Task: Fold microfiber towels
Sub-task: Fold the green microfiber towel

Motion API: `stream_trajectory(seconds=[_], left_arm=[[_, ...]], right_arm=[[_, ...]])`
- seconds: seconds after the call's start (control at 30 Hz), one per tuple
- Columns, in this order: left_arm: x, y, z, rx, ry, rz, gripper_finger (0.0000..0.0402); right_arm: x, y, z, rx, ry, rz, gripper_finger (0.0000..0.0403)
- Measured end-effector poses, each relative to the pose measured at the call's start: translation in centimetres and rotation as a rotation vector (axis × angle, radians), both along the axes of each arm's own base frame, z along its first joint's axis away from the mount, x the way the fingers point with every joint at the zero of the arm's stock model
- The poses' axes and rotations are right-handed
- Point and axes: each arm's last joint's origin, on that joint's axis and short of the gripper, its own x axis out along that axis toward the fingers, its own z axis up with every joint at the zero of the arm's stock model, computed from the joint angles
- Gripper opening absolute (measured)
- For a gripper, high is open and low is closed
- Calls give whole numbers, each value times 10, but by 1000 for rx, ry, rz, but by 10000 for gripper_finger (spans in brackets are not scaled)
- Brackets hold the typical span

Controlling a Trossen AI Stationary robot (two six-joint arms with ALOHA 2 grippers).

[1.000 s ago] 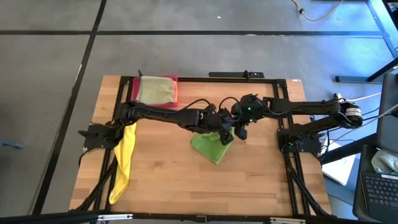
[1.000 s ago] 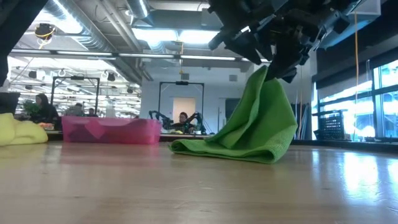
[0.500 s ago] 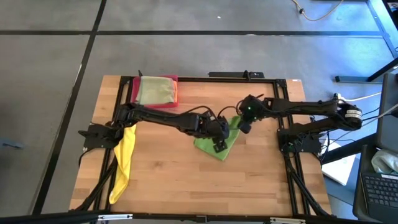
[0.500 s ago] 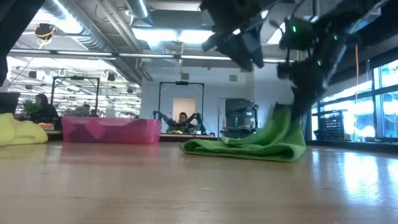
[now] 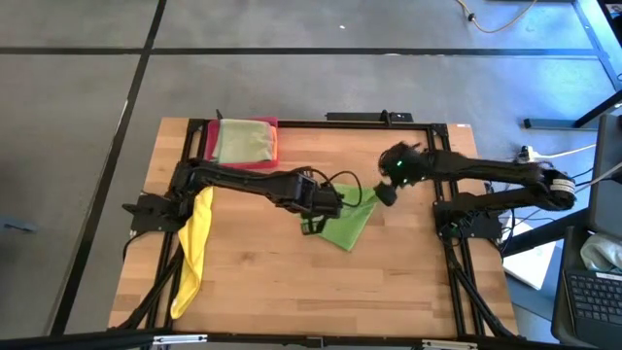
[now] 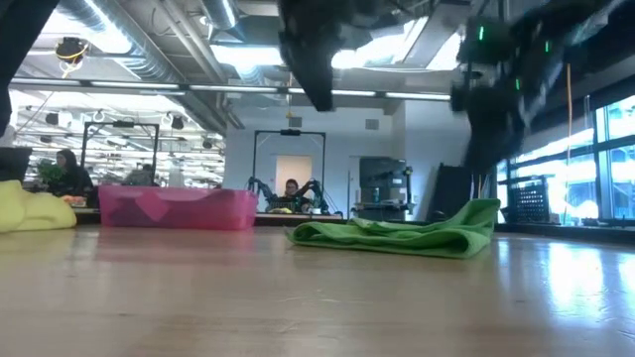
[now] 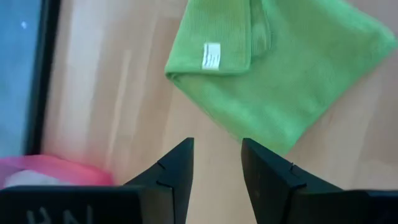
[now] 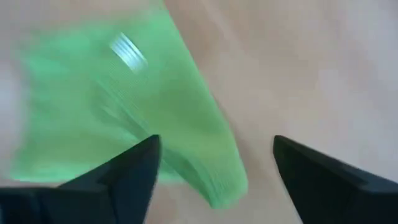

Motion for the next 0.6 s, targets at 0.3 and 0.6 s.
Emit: stream_trajectory(seconds=[0.3, 0.6], left_arm=[[-28, -9, 15, -22, -117, 4, 126], [-37, -33, 7, -209, -514, 367, 126]], right_arm=[[5, 21, 89, -154, -324, 455, 290], [25, 79, 19, -175, -130, 1022, 279]])
